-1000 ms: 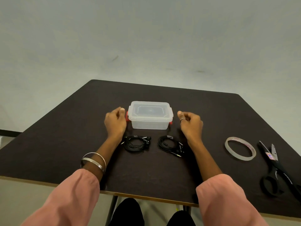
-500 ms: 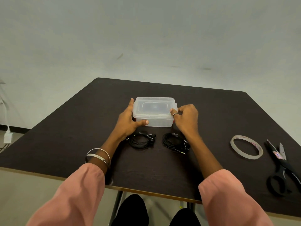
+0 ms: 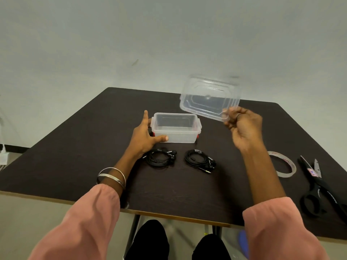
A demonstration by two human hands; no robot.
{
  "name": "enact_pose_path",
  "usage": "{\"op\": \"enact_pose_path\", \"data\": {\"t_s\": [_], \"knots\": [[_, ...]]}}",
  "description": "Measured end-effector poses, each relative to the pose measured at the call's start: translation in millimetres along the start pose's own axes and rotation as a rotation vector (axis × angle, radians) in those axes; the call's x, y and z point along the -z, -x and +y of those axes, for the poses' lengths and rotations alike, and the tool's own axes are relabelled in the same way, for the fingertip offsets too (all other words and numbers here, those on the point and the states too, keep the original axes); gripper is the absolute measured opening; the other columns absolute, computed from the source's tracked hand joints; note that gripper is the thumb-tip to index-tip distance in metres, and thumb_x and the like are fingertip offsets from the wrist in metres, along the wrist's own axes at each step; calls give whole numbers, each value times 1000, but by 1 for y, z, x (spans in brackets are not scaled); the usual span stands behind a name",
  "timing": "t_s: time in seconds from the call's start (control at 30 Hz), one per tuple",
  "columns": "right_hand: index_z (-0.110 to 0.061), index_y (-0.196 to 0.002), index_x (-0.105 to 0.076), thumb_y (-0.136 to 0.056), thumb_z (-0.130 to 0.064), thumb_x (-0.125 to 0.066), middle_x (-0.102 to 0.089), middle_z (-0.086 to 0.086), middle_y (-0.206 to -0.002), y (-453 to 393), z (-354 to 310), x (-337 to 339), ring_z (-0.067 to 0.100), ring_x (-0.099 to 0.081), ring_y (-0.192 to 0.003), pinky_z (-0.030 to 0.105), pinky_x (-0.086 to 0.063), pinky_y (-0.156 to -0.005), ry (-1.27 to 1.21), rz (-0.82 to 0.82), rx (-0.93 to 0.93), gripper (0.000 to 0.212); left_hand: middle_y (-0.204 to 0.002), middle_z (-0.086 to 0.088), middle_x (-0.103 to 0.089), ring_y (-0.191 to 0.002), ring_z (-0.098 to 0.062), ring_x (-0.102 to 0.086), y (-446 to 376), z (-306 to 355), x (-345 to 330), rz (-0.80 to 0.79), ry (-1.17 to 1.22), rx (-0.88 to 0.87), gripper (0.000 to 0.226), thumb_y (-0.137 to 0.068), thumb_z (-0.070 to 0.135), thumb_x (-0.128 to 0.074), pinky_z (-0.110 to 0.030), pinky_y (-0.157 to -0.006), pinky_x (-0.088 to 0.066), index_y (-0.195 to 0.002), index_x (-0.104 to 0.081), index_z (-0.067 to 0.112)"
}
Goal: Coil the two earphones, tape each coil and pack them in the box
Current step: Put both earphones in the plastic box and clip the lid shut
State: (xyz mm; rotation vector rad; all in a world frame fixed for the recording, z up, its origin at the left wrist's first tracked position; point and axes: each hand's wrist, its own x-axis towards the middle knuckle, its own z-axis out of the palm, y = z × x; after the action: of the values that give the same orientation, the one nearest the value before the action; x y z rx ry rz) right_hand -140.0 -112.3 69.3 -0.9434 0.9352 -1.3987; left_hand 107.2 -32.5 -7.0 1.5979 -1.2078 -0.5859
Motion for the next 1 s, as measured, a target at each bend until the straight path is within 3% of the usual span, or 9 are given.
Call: {"op": "enact_pose_path", "data": {"t_s": [0.1,0.2,0.4,0.57,0.67,0.73,0.8,0.87,1.0], "knots": [[-15,-80,-59,-82,0,-68,-66,0,-78,0,6,25,16,-65,-76,23,-54,-64,461,125,401,18,-149,-3,-41,-131,-18,-42,2,2,0,1,-9,0,113,-71,21,-83,-32,-105,-38,-153,-5,19],[-11,-86,-64,-81,4,-62,-68,7,-81,0,24,47,25,-64,-76,31,-51,-67,998,119,665,16,-151,-5,-38,-133,-22,-42,4,3,-1,-1,-40,-6,108,-74,19,-81,-32,-105,-38,-153,-7,19],[-2,-92,-60,-82,8,-53,-60,18,-88,13,49,65,32,-57,-80,42,-51,-68,1542,-63,601,16,-159,0,-17,-139,-13,-26,4,-3,3,-89,-22,-16,113,-74,13,-80,-27,-108,-28,-153,0,20],[-6,-105,-65,-86,3,-53,-64,12,-110,16,45,59,31,-53,-107,46,-46,-92,1655,-195,407,24,-155,-8,-24,-139,-23,-32,13,-7,19,-75,255,74,104,-83,-1,-68,-41,-112,-34,-152,3,29],[-8,-114,-66,-87,-6,-61,-65,7,-120,26,42,56,27,-52,-117,39,-41,-98,1399,-213,475,27,-132,-9,-48,-111,-20,-54,25,-7,21,184,299,180,71,-88,8,-65,-37,-96,-48,-146,-28,23],[-7,-106,-70,-88,-13,-65,-70,7,-107,34,36,45,21,-61,-102,26,-44,-88,1189,-247,460,20,-119,-10,-60,-91,-16,-60,30,-2,22,286,202,248,33,-88,17,-66,-35,-83,-54,-119,-56,14],[-6,-103,-71,-87,-19,-68,-72,8,-97,39,35,32,19,-65,-91,21,-44,-80,1169,-364,349,21,-96,-4,-68,-82,-13,-61,32,6,24,213,-19,226,14,-85,25,-70,-31,-76,-52,-92,-69,13],[-5,-108,-69,-86,-23,-69,-70,12,-98,41,42,21,23,-63,-94,28,-47,-84,1276,-458,278,28,-82,-3,-69,-75,-12,-62,36,18,24,70,-246,156,15,-81,28,-74,-27,-71,-49,-86,-75,13],[-6,-94,-75,-84,-21,-71,-71,15,-85,41,55,11,27,-63,-84,34,-51,-78,1401,-469,283,18,-92,-1,-74,-86,-18,-66,37,30,16,-115,-586,104,15,-77,29,-78,-35,-83,-54,-89,-78,20]]}}
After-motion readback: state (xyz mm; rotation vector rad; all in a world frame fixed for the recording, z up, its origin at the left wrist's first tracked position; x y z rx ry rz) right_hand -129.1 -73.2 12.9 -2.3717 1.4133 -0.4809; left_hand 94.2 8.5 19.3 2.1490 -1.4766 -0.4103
